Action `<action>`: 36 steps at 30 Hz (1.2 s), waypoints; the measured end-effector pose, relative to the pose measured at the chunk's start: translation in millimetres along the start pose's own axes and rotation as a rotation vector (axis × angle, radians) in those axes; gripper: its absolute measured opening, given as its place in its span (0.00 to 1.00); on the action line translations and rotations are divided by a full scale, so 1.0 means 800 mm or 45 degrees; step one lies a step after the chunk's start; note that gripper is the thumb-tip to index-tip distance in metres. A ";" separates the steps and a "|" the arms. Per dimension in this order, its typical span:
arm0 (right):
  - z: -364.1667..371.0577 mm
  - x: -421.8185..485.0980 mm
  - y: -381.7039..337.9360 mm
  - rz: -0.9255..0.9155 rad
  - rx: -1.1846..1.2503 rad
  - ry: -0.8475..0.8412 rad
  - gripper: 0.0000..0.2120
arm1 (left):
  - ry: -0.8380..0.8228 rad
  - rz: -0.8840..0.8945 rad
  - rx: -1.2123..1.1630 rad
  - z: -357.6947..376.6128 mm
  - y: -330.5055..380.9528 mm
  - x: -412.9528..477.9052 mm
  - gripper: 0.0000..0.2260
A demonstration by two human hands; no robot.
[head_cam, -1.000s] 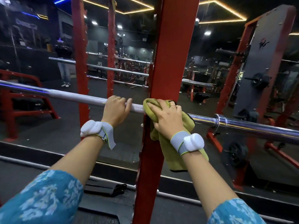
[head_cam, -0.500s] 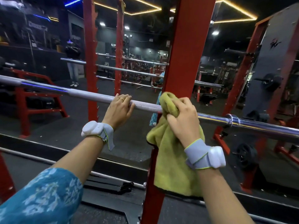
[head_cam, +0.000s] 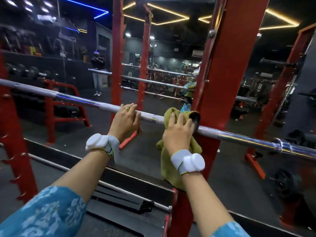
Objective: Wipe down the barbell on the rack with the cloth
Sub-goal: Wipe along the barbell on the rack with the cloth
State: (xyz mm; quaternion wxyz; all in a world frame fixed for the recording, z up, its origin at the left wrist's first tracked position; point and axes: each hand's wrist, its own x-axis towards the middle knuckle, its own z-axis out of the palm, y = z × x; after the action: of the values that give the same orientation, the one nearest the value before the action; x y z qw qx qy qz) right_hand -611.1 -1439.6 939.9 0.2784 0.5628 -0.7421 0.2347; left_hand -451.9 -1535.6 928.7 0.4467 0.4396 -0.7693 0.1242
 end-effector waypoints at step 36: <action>0.031 0.032 -0.068 -0.012 0.127 0.262 0.27 | 0.405 0.321 0.127 0.052 -0.021 0.051 0.23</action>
State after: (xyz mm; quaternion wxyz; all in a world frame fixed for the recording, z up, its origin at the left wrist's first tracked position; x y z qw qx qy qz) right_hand -567.5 -1487.6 940.9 0.3257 0.5524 -0.6943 0.3266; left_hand -471.5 -1592.3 934.2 0.5211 0.3362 -0.7309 0.2849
